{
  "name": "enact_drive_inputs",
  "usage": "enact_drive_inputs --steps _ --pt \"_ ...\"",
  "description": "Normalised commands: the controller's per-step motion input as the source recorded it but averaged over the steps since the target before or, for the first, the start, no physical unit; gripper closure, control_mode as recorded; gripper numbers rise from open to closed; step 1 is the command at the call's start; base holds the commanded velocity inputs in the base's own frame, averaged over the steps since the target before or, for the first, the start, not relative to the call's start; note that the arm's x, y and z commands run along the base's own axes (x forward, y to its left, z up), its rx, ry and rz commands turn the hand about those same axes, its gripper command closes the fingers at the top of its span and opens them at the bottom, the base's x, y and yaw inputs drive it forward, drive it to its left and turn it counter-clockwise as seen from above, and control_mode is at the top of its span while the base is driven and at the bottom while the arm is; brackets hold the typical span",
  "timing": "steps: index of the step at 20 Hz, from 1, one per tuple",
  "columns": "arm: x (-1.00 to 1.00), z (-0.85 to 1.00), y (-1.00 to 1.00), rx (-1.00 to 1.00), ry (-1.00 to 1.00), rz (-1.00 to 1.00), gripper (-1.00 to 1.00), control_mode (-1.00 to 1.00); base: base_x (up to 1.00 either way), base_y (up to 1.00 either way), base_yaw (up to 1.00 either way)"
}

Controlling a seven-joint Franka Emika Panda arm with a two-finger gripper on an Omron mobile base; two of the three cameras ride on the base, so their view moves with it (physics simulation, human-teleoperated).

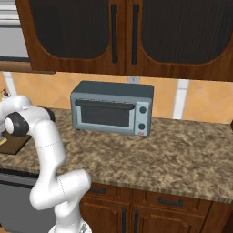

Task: Pick up the sponge from the counter and clean the cutting board by briefly scrubbing or pressing down on the cutting board. Once finished, release the sponge.

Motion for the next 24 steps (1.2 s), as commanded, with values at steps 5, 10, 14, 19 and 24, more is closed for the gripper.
enact_drive_inputs --steps 5,10,14,19,24 --pt "0.15 -0.39 -0.02 0.06 -0.1 0.0 1.0 -1.0 0.0 0.0 0.0" --pt "0.54 -0.14 -0.02 0.04 -0.03 0.0 1.0 -1.0 0.0 0.0 0.0" --pt "0.66 -0.06 -0.03 0.0 0.0 0.0 1.0 -1.0 0.0 0.0 0.0" --pt "0.79 -0.15 -0.04 0.0 0.0 0.0 1.0 -1.0 0.0 0.0 0.0" --pt "0.91 -0.2 0.0 0.0 0.0 0.0 1.0 -1.0 0.0 0.0 0.0"
